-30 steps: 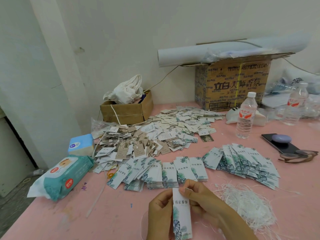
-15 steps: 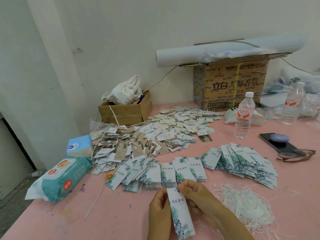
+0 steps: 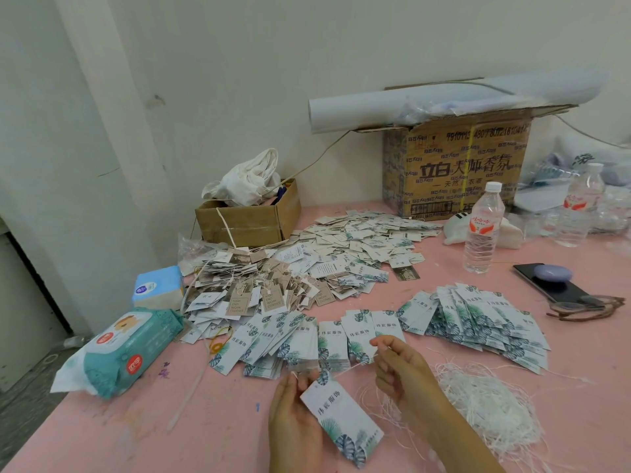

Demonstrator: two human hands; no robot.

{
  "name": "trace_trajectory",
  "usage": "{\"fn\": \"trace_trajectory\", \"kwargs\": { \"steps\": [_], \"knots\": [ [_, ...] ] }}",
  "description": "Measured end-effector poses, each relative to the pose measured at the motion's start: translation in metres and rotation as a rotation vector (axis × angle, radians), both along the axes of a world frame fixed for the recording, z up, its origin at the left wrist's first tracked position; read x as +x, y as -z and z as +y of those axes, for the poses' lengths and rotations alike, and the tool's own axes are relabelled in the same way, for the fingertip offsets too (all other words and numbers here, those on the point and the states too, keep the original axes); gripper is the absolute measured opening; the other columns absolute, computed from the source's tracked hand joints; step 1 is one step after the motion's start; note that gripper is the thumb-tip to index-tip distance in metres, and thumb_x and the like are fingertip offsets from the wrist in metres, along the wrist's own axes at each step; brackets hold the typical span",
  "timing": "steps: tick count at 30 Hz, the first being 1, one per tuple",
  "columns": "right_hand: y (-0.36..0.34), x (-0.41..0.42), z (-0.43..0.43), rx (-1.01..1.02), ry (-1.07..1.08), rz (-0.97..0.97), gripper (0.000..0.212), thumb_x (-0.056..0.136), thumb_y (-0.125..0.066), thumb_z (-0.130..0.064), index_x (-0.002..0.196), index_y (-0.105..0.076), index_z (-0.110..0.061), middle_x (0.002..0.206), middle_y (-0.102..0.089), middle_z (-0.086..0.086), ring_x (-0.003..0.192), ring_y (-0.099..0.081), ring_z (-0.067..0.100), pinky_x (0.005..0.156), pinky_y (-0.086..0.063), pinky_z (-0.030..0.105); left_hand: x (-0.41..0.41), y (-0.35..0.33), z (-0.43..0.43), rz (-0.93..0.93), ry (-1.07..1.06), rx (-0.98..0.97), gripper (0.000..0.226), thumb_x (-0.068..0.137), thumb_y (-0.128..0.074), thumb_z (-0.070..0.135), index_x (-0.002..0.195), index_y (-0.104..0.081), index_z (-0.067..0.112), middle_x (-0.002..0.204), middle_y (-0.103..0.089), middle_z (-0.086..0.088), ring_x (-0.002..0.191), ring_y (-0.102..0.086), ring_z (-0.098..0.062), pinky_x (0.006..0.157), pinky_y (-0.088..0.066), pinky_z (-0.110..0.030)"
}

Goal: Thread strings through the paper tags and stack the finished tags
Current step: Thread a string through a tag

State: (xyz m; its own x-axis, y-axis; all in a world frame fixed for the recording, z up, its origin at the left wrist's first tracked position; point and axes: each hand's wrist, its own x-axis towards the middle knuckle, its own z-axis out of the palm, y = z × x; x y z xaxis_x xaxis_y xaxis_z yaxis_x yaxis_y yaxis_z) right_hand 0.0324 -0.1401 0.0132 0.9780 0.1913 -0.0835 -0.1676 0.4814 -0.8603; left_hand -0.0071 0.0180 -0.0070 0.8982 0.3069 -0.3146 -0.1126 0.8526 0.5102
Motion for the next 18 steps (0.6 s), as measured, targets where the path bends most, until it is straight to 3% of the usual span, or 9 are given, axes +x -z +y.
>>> {"fn": "trace_trajectory", "kwargs": {
  "steps": [3, 6, 12, 18],
  "knots": [
    [0.001, 0.001, 0.003, -0.042, 0.043, -0.044, 0.013, 0.095, -0.047, 0.002, 0.096, -0.06, 0.003, 0.061, -0.057, 0.006, 0.05, -0.052, 0.012, 0.05, -0.048, 0.019, -0.001, -0.001, -0.002, 0.031, 0.001, 0.034, 0.028, 0.1, -0.04, 0.01, 0.073, -0.041, 0.009, 0.065, -0.036, -0.006, 0.055, -0.046, -0.018, 0.058, -0.041, -0.029],
    [0.003, 0.001, 0.007, -0.083, 0.032, -0.071, 0.012, 0.091, -0.053, 0.003, 0.094, -0.064, 0.006, 0.07, -0.067, 0.013, 0.061, -0.064, 0.017, 0.061, -0.055, 0.021, 0.003, -0.003, -0.003, 0.043, -0.019, 0.141, 0.029, 0.101, -0.038, 0.006, 0.073, -0.04, 0.01, 0.057, -0.035, -0.002, 0.042, -0.043, -0.01, 0.047, -0.036, -0.023],
    [0.005, 0.0, 0.011, -0.029, -0.008, -0.06, 0.025, 0.074, -0.066, -0.004, 0.097, -0.07, 0.005, 0.092, -0.071, 0.026, 0.083, -0.072, 0.028, 0.067, -0.058, 0.023, -0.001, 0.003, -0.006, 0.064, -0.03, 0.442, 0.019, 0.097, -0.049, 0.006, 0.078, -0.054, 0.005, 0.057, -0.038, 0.0, 0.056, -0.035, -0.017, 0.058, -0.027, -0.029],
    [0.005, -0.001, 0.011, -0.045, 0.048, -0.078, 0.021, 0.072, -0.069, -0.014, 0.088, -0.077, -0.003, 0.08, -0.071, 0.022, 0.068, -0.07, 0.023, 0.06, -0.056, 0.021, -0.002, 0.008, -0.009, 0.056, -0.024, 0.677, 0.016, 0.093, -0.059, 0.013, 0.08, -0.066, 0.007, 0.051, -0.04, 0.007, 0.058, -0.036, -0.012, 0.062, -0.033, -0.025]
  ]
}}
